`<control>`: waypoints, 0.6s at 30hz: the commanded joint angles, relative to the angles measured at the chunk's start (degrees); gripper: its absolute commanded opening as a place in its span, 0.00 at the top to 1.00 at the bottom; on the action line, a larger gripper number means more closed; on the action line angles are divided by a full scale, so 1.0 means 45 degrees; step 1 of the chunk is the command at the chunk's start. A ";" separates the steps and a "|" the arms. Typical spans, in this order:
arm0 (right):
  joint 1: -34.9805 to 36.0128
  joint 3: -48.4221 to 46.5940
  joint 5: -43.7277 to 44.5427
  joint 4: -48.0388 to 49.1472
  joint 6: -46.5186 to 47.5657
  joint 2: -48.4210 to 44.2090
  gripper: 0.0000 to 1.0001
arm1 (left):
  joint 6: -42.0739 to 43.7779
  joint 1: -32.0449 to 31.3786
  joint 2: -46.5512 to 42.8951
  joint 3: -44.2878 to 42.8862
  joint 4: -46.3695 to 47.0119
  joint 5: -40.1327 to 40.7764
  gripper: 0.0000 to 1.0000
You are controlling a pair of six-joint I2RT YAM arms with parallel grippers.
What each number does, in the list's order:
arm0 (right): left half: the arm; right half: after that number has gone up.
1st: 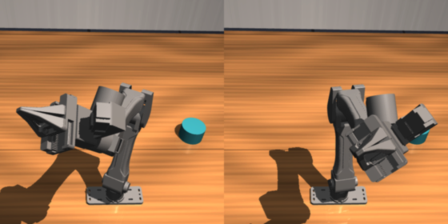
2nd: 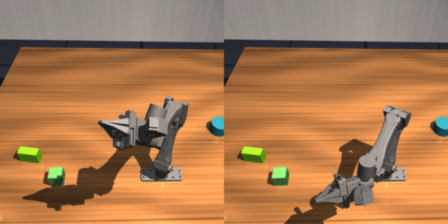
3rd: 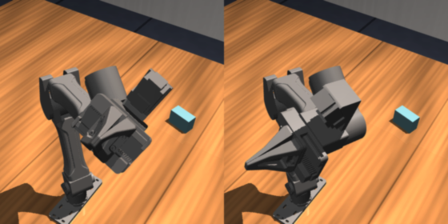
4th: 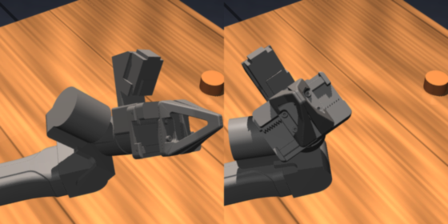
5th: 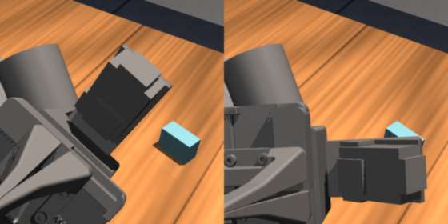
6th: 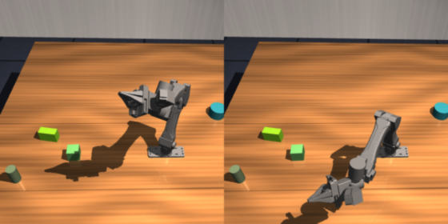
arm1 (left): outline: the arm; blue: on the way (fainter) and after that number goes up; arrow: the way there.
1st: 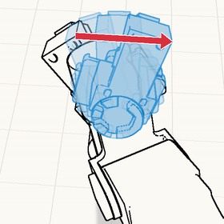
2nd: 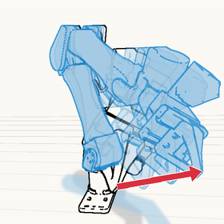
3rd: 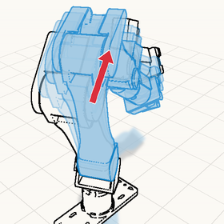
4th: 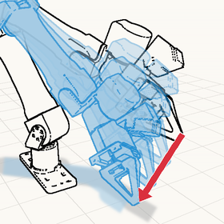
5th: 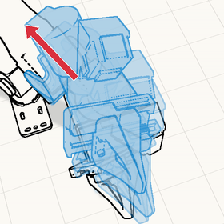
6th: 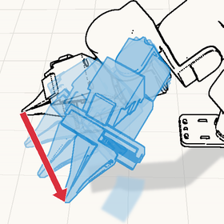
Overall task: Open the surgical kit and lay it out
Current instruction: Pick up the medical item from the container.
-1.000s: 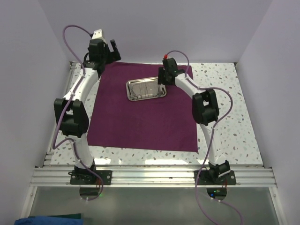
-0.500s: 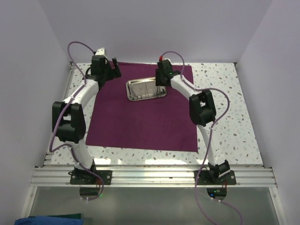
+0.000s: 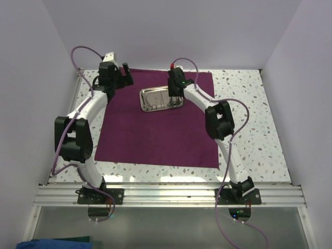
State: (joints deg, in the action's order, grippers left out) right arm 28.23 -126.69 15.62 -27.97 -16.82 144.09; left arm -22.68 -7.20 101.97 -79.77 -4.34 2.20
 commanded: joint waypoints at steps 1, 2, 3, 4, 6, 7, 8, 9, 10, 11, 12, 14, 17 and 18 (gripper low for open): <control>0.0016 -0.0478 0.0533 -0.0328 0.0280 0.0498 0.54 | 0.0332 0.0057 -0.0376 0.0128 0.0690 -0.0137 0.00; 0.0016 -0.0537 0.0553 -0.0406 0.0281 0.0576 0.54 | 0.0313 0.0057 -0.0337 0.0128 0.0691 -0.0137 0.00; 0.0016 -0.0692 0.0572 -0.0445 0.0281 0.0674 0.55 | 0.0313 0.0057 -0.0317 0.0109 0.0691 -0.0137 0.00; 0.0016 -0.0809 0.0553 -0.0504 0.0281 0.0926 0.57 | 0.0313 0.0057 -0.0278 0.0128 0.0710 -0.0137 0.00; 0.0035 -0.1121 0.0495 -0.0737 0.0261 0.1162 0.60 | 0.0313 0.0057 -0.0258 0.0109 0.0710 -0.0136 0.00; 0.0016 -0.1220 0.0456 -0.0796 0.0242 0.1279 0.61 | 0.0313 0.0057 -0.0258 0.0109 0.0710 -0.0117 0.00; 0.0016 -0.1318 0.0417 -0.0932 0.0241 0.1493 0.62 | 0.0313 0.0057 -0.0220 0.0109 0.0691 -0.0098 0.00; 0.0035 -0.1512 0.0358 -0.1011 0.0241 0.1573 0.67 | 0.0313 0.0077 -0.0219 0.0109 0.0691 -0.0078 0.00; 0.0036 -0.1610 0.0338 -0.1147 0.0203 0.1651 0.69 | 0.0313 0.0077 -0.0219 0.0109 0.0691 -0.0059 0.00; 0.0036 -0.1650 0.0300 -0.1226 0.0202 0.1825 0.71 | 0.0313 0.0077 -0.0219 0.0109 0.0691 -0.0039 0.00; 0.0036 -0.1805 0.0260 -0.1304 0.0202 0.1885 0.76 | 0.0313 0.0077 -0.0219 0.0109 0.0710 -0.0039 0.00; 0.0055 -0.2059 0.0260 -0.1597 0.0203 0.2099 0.82 | 0.0293 0.0077 -0.0200 0.0109 0.0710 -0.0019 0.00; 0.0036 -0.2139 0.0338 -0.1812 0.0241 0.2237 0.91 | 0.0293 0.0097 -0.0161 0.0089 0.0730 -0.0039 0.00; 0.0036 -0.2119 0.0338 -0.1851 0.0280 0.2295 0.94 | 0.0293 0.0116 -0.0161 0.0089 0.0730 -0.0039 0.00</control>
State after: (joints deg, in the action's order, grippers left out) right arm 28.23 -135.79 17.08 -29.78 -16.43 150.82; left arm -22.68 -7.14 101.97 -79.77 -3.90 2.13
